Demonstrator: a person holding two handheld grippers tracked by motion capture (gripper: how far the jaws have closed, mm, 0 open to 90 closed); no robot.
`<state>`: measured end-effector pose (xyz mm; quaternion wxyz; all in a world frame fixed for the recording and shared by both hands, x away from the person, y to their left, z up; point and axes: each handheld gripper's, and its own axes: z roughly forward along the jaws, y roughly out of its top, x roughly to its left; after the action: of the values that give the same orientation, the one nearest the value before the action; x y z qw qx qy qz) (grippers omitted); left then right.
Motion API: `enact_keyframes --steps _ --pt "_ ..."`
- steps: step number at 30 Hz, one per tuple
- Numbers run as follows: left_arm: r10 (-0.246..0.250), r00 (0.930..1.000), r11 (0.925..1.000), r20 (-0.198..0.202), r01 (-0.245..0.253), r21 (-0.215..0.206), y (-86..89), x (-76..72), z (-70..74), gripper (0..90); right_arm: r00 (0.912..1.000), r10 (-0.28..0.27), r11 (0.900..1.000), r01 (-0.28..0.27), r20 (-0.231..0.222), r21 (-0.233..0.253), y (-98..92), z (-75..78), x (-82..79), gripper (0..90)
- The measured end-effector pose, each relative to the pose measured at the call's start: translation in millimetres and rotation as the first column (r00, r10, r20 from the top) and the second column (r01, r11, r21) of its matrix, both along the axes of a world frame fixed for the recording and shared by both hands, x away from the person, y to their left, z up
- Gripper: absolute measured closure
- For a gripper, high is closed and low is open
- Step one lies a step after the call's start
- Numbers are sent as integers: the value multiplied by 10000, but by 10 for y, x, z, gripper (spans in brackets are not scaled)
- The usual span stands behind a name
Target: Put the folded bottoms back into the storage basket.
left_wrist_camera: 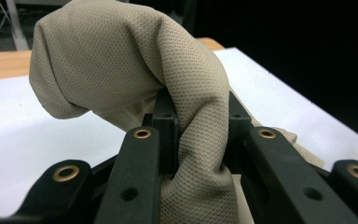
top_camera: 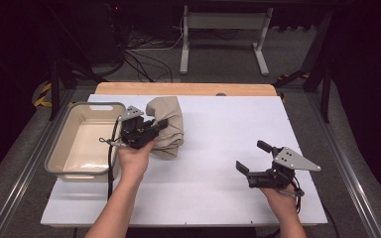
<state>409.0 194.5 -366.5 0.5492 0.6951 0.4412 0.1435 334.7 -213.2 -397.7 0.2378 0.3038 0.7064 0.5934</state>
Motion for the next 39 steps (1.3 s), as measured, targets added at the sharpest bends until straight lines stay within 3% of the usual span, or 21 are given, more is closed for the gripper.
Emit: enact_keyframes --steps 8,12,19,22,26,28,34,39 --pt "122 9998 9999 170 -120 -121 232 -70 122 738 10000 -38 10000 38 5 11 -9 3 -6 0" --pt "192 9995 9995 231 -198 235 337 -113 180 738 10000 -1 10000 1 -9 2 3 -1 -4 0" --pt "438 9979 9988 472 -447 180 541 -191 279 738 10000 -9 10000 9 19 -56 8 -3 -7 0" --pt "659 9968 9970 456 -676 370 647 -212 309 738 10000 -27 10000 27 4 -51 6 -4 -7 0" --pt "852 9954 9957 444 -866 314 786 -238 339 737 10000 -30 10000 29 -25 -66 11 -8 -5 0" --pt "839 9955 9961 449 -850 237 852 -254 359 737 10000 -21 10000 21 -36 -86 17 -10 -6 0" --pt "708 9968 9957 381 -729 576 998 -307 418 736 10000 -31 9999 31 -26 -103 17 -15 -3 0" --pt "881 9952 9949 432 -901 452 1151 -362 467 735 10000 -41 9999 40 -48 -113 24 -19 -2 0"
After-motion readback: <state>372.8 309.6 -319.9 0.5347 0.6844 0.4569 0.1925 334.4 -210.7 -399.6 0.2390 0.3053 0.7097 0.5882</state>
